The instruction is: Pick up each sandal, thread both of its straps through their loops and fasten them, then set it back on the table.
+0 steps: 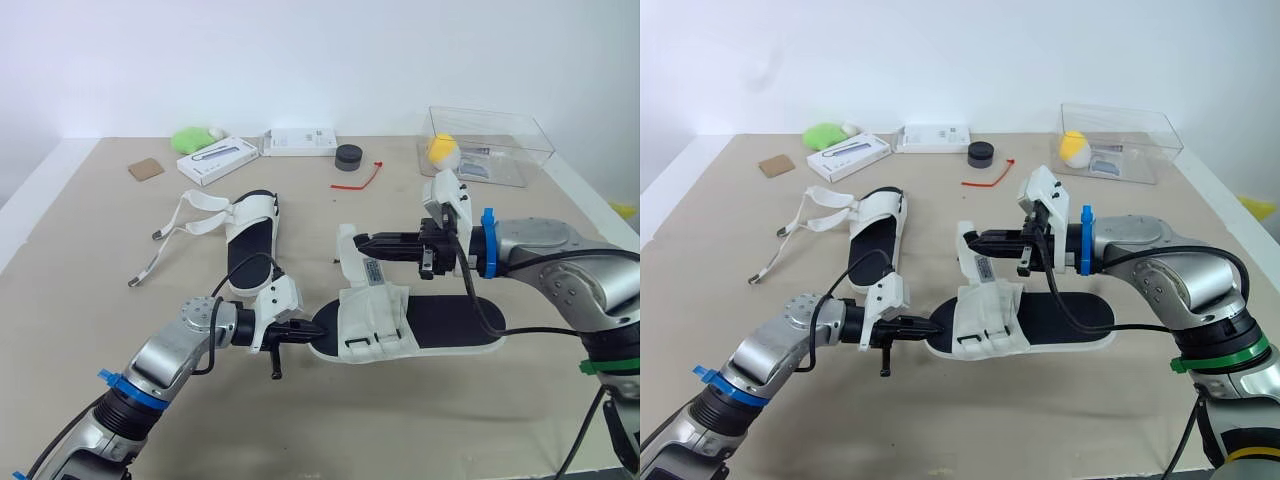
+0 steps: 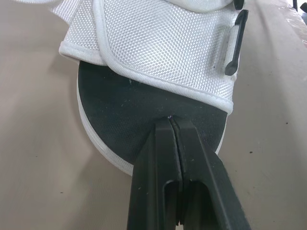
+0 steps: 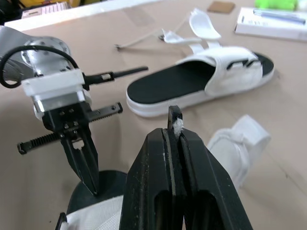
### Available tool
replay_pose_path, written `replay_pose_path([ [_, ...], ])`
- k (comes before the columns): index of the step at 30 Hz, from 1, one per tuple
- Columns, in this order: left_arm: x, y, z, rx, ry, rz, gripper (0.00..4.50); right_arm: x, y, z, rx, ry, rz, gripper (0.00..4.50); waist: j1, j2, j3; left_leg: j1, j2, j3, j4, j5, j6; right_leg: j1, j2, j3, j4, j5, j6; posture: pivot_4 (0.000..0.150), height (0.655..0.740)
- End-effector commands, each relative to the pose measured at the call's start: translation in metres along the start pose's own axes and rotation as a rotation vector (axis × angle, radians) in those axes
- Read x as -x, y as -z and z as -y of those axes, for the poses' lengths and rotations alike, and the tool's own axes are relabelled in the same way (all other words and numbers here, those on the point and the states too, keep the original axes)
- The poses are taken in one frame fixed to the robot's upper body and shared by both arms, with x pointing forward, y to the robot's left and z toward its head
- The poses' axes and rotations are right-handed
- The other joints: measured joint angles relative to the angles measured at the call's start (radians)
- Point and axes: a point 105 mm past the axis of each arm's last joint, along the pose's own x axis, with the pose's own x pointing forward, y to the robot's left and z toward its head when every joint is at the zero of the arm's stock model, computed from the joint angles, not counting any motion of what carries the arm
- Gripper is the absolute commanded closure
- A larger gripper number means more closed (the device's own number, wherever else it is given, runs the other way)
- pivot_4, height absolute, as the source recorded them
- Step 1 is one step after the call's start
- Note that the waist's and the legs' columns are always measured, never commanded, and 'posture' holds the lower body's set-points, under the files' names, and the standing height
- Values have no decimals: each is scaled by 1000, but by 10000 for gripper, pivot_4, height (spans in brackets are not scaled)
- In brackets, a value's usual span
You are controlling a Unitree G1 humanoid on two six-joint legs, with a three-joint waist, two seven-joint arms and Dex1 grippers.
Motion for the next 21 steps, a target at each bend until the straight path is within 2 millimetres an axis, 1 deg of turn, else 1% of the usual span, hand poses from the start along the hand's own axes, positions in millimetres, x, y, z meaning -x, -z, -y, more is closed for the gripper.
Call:
replay_pose_path([
  [1,0,12,-2,32,-27,-36,45000,10,-13,11,31,60,30,44633,0,0,0,0,0,0,0,0,0,0,0,0,0,0,0,1500,7400],
  [4,0,12,-1,32,-28,-34,45000,13,-10,18,9,90,22,44633,0,0,0,0,0,0,0,0,0,0,0,0,0,0,0,1500,7400],
  [8,-1,11,-1,31,-27,-33,45000,15,1,26,4,125,-10,44633,0,0,0,0,0,0,1,0,0,0,0,0,0,0,1,1500,7400],
  [15,-1,11,0,29,-25,-32,45000,10,17,26,3,128,-46,44633,0,0,0,0,0,0,1,0,0,0,0,0,0,1,1,1500,7400],
  [21,-1,11,0,29,-28,-34,45000,4,23,29,-22,136,-54,44633,0,0,0,0,0,0,1,0,0,0,1,0,0,1,1,1500,7400],
])
